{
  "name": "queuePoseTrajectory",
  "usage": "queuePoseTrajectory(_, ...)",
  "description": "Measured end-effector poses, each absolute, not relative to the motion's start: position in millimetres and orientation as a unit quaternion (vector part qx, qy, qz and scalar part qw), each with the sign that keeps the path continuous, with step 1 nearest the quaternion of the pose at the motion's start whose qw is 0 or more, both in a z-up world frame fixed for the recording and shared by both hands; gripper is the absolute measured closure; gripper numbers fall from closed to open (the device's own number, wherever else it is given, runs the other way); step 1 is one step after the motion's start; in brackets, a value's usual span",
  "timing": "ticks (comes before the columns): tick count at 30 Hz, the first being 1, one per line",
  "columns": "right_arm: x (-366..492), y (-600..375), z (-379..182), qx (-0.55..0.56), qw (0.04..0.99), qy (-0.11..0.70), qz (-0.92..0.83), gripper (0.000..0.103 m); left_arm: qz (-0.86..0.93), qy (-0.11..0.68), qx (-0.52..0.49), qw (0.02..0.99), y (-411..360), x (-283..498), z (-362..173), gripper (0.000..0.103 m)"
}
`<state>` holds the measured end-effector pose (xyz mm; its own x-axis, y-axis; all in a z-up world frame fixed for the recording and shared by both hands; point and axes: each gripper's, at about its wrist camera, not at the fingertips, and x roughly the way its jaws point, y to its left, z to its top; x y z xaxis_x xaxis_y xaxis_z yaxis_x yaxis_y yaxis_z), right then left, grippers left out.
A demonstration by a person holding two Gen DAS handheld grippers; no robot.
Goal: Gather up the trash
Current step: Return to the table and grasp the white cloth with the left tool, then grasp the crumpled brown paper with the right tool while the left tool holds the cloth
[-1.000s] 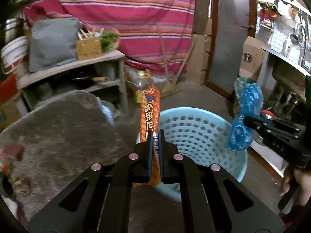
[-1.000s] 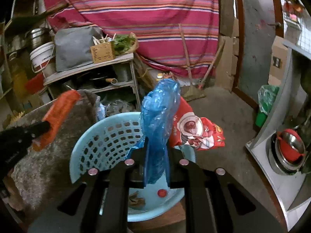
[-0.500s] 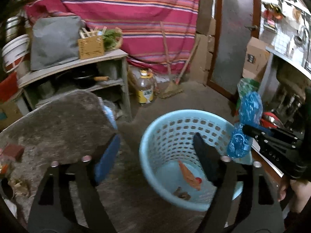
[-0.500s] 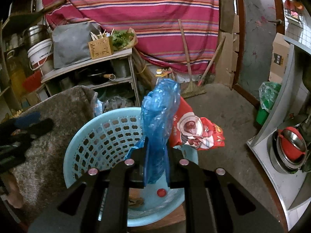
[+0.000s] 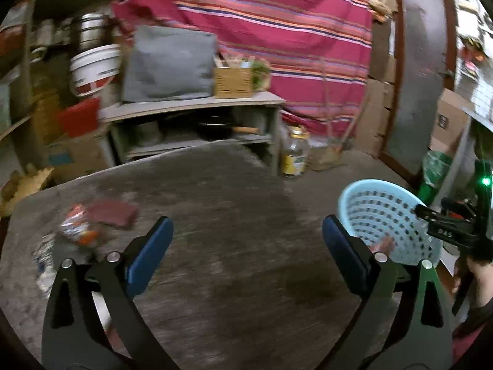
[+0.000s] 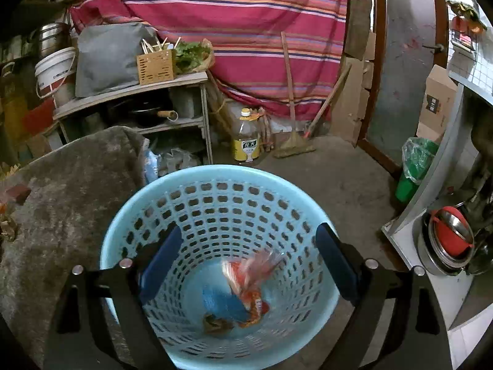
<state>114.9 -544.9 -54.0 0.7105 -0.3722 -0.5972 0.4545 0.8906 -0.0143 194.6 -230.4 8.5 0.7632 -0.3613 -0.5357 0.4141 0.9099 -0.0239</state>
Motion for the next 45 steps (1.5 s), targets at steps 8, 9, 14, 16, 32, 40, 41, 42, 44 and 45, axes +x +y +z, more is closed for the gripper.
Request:
queuePoseTrajectory(8,128,-465,-37,0.043,0.940,0.289,-0.179,0.015,-0.122,0.266,0.039,0.956,-119,198,13,0.005)
queuePoseTrajectory(9,130,-455,-37,0.041,0.941,0.288,-0.173,0.015,-0.105,0.266,0.043,0.957,-102,198,11,0.005)
queuePoseTrajectory(14,142,-407,-44,0.043,0.944,0.296,-0.136,0.015,-0.051,0.287,0.044,0.956,-34,208,-5,0.005)
queuePoseTrajectory(16,147,-388,-46,0.042,0.945,0.300,-0.122,0.015,-0.032,0.295,0.042,0.954,-13,211,-12,0.005)
queuePoseTrajectory(32,169,-317,-57,-0.008,0.941,0.329,-0.083,0.015,-0.056,0.344,0.006,0.937,10,211,-62,0.006)
queuePoseTrajectory(40,165,-320,-56,-0.010,0.940,0.330,-0.087,0.015,-0.104,0.385,0.050,0.916,-35,216,-90,0.042)
queuePoseTrajectory(41,165,-321,-56,-0.009,0.940,0.330,-0.087,0.015,-0.103,0.383,0.053,0.916,-36,215,-91,0.045)
queuePoseTrajectory(42,164,-321,-56,-0.008,0.940,0.329,-0.088,0.015,-0.107,0.379,0.051,0.918,-35,213,-90,0.053)
queuePoseTrajectory(44,165,-319,-56,-0.005,0.940,0.330,-0.087,0.015,-0.114,0.375,0.049,0.919,-33,209,-86,0.059)
queuePoseTrajectory(45,165,-319,-56,-0.004,0.940,0.330,-0.086,0.015,-0.109,0.368,0.056,0.922,-33,206,-83,0.063)
